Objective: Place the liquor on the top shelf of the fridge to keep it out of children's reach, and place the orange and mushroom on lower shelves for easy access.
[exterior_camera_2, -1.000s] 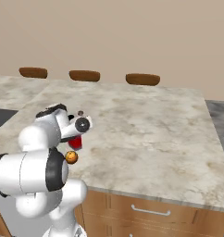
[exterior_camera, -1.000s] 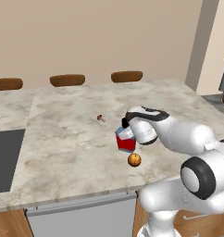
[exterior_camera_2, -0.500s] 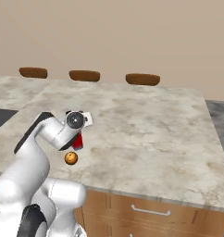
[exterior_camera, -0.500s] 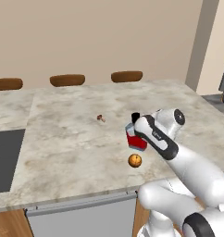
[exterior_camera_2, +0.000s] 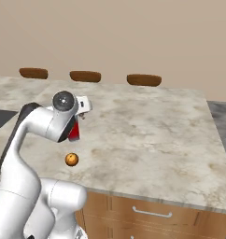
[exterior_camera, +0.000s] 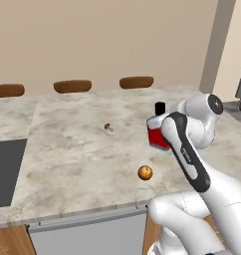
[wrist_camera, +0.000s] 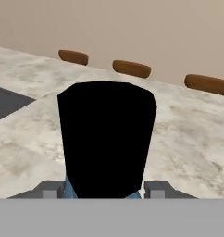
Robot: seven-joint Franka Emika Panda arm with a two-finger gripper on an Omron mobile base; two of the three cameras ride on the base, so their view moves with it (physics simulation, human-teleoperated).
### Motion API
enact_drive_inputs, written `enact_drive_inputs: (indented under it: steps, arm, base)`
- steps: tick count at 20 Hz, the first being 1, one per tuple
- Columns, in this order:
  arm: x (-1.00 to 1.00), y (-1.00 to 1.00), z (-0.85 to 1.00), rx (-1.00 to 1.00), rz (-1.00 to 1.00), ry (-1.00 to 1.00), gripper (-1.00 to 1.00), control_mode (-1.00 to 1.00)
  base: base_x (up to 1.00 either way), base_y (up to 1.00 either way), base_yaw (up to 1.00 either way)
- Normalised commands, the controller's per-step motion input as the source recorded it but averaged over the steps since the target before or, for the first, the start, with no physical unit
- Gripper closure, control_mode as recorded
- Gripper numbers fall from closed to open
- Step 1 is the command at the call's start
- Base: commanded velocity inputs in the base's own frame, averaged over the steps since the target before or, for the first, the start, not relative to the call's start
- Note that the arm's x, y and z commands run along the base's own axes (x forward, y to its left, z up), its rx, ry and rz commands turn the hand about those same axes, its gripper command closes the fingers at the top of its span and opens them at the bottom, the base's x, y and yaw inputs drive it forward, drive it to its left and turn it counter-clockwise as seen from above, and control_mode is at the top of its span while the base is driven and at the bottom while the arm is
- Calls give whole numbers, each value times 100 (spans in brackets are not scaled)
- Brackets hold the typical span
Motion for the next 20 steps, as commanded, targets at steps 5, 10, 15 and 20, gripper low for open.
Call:
enact_drive_inputs:
  steps: [5,10,15,20]
  arm:
    - [-100,0,100,11,-1,-5,100,-100]
    - [-41,0,65,-5,-23,7,100,-100]
    - [-51,-9,22,-8,-32,10,100,-100]
    - [-73,-20,-3,-4,-21,1,100,-100]
  base:
    - [0,0,0]
    - [0,0,0]
    - [0,0,0]
    - [0,0,0]
